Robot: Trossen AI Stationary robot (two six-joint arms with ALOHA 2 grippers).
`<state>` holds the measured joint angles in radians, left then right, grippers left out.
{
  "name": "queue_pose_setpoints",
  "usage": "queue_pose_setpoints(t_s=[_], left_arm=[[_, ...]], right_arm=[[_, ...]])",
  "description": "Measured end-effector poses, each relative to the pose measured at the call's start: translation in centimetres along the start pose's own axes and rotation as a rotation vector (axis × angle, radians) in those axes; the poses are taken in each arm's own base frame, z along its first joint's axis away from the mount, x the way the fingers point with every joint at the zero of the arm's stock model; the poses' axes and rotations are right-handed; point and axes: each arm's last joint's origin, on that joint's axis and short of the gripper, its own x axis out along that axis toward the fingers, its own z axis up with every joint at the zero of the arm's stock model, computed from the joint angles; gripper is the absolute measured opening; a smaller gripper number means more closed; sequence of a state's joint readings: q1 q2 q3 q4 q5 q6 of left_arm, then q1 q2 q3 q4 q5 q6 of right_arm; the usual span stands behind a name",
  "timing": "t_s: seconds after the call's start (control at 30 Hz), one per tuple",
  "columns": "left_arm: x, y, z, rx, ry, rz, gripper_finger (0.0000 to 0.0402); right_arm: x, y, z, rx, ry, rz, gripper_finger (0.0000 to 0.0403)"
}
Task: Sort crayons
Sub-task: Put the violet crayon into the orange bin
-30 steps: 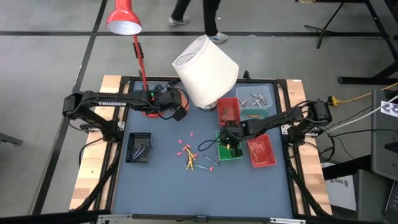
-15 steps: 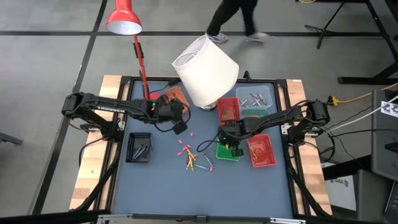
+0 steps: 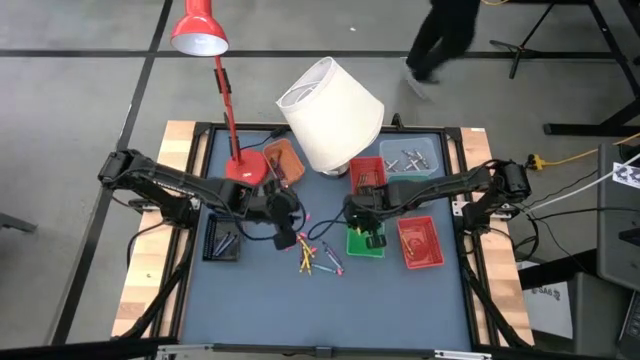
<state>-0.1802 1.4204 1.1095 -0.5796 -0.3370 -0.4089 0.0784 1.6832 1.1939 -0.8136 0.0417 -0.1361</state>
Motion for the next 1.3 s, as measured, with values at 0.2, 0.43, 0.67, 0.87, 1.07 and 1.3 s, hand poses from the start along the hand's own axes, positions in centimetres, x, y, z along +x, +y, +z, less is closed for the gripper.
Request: queue_pose_setpoints(t_s=[0.2, 0.43, 0.67, 0.87, 1.07, 1.3], left_arm=[[-0.7, -2.1, -0.1, 0.026, -0.064, -0.078, 0.0077], [-1.3, -3.5, -0.8, 0.063, -0.066, -0.118, 0.0077], [-1.5, -3.8, -1.0, 0.069, -0.07, -0.117, 0.0077], [-1.5, -3.8, -0.9, 0.064, -0.081, -0.094, 0.0077], [-1.5, -3.5, -0.8, 0.058, -0.123, -0.007, 0.0077], [-1.4, -3.2, -0.3, 0.038, -0.152, 0.006, 0.0077]], right_arm=[[-1.2, -0.3, 2.3, 0.007, -0.183, -0.017, 0.0026], [-1.7, -0.6, 4.6, 0.059, -0.458, -0.035, 0.0026], [-2.2, -0.7, 5.7, 0.065, -0.622, -0.006, 0.0026], [-2.6, -0.8, 6.3, 0.088, -0.693, -0.006, 0.0026], [-2.8, -0.7, 6.5, 0.079, -0.733, 0.022, 0.0026], [-2.9, -0.7, 6.6, 0.074, -0.743, 0.032, 0.0026]])
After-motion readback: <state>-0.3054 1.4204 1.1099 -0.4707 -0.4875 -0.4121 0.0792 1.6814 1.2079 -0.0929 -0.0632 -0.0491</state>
